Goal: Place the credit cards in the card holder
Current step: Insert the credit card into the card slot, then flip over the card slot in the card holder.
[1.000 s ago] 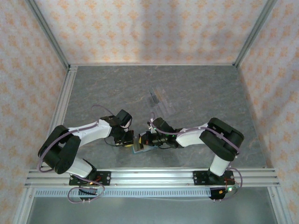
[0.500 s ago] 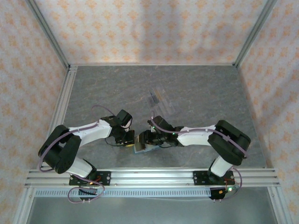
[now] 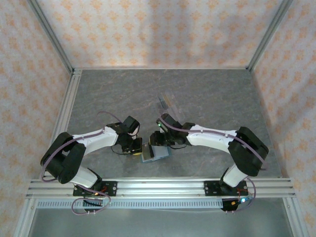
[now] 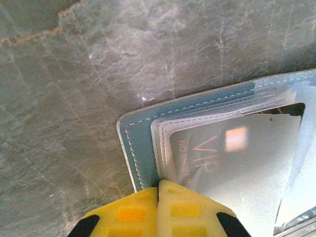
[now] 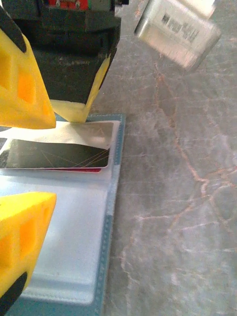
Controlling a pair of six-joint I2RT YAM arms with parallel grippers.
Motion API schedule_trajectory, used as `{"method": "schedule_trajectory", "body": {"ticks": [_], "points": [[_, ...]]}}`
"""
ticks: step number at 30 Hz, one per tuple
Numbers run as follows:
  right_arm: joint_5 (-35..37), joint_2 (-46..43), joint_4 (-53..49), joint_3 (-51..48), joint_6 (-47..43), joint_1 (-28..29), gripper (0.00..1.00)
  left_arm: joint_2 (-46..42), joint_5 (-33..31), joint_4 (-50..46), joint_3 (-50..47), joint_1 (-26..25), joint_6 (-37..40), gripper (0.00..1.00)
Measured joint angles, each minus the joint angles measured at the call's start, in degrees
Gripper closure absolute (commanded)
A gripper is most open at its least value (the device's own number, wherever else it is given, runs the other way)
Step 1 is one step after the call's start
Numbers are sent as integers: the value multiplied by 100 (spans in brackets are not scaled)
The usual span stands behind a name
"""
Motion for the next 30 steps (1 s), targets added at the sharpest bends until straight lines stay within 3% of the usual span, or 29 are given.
{"method": "schedule_trajectory", "body": {"ticks": [7,14,24,30], "points": [[267,531,-979,890,-702,0,66,0,-2,0,2,0,-2,97],[514,990,-1648,1075,-1104,2,66,-11,-4,-2,2,0,-2,97],[933,1228,-1777,1064,-1246,232,64,-11,-2,-2,0,0,-2,97],[1357,1362,-1777,1067,-1233,424,72,-11,-2,0,2,0,-4,97]]}}
